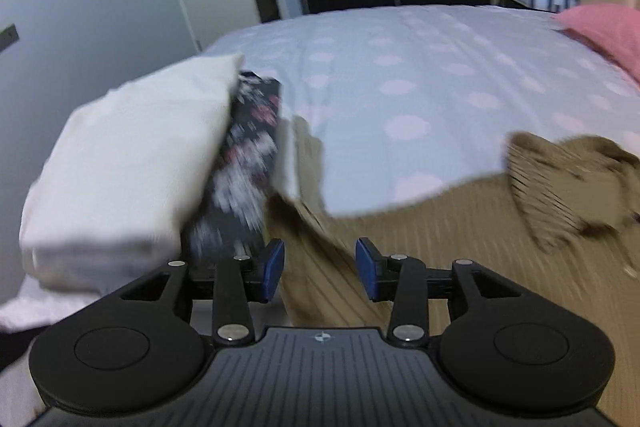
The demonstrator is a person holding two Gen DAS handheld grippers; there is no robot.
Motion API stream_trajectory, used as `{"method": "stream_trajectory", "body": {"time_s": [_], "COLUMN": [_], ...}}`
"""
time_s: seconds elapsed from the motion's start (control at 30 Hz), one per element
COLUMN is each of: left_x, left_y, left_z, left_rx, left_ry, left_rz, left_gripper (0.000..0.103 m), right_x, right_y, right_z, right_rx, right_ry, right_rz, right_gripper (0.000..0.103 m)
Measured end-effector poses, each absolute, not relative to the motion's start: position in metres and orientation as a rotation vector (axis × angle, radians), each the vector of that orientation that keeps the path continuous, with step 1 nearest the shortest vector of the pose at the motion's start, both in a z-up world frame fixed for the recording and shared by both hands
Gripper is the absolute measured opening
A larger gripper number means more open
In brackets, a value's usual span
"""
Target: Fold clothes
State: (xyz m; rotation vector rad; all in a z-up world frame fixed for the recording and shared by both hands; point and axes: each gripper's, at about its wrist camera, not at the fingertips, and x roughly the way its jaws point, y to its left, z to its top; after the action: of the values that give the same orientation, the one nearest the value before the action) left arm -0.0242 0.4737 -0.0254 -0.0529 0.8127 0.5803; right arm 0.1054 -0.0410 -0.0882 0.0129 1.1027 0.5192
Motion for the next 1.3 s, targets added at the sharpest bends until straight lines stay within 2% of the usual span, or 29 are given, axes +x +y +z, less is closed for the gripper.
{"method": "stream_trajectory", "body": {"time_s": [0.27, 0.53, 0.73, 0.93, 1.3], "left_x": [-0.089, -0.122, -0.13, -0.129, -0.133], "left_y": [0.403, 0.36, 0.348, 0.341, 0.338], "left_z": [-0.042, -0.05, -0.042, -0.04, -0.038], "left_rx": [-0.119, -0.149, -0.169, -0.165, -0.156], "left_ry": [0.947, 0.974, 0.947, 0.934, 0.919], "left_rz": [0.404, 0.352, 0.325, 0.301, 0.306], "left_gripper": [0.037, 0.038, 0.038, 0.039, 0.039], "right_x": [0.086, 0.056, 0.027, 0.001, 0.005], "right_y": [-0.083, -0.124, -0.131, -0.133, -0.146], "right_z": [-0.078, -0.079, -0.076, -0.081, -0.116], "right_rx": [-0.052, -0.147, -0.319, -0.598, -0.52], "right_ry": [1.092, 1.14, 1.178, 1.243, 1.379], "right_rz": [0.522, 0.509, 0.567, 0.645, 0.627], "right_gripper": [0.041, 0.04, 0.039, 0.035, 0.034]}}
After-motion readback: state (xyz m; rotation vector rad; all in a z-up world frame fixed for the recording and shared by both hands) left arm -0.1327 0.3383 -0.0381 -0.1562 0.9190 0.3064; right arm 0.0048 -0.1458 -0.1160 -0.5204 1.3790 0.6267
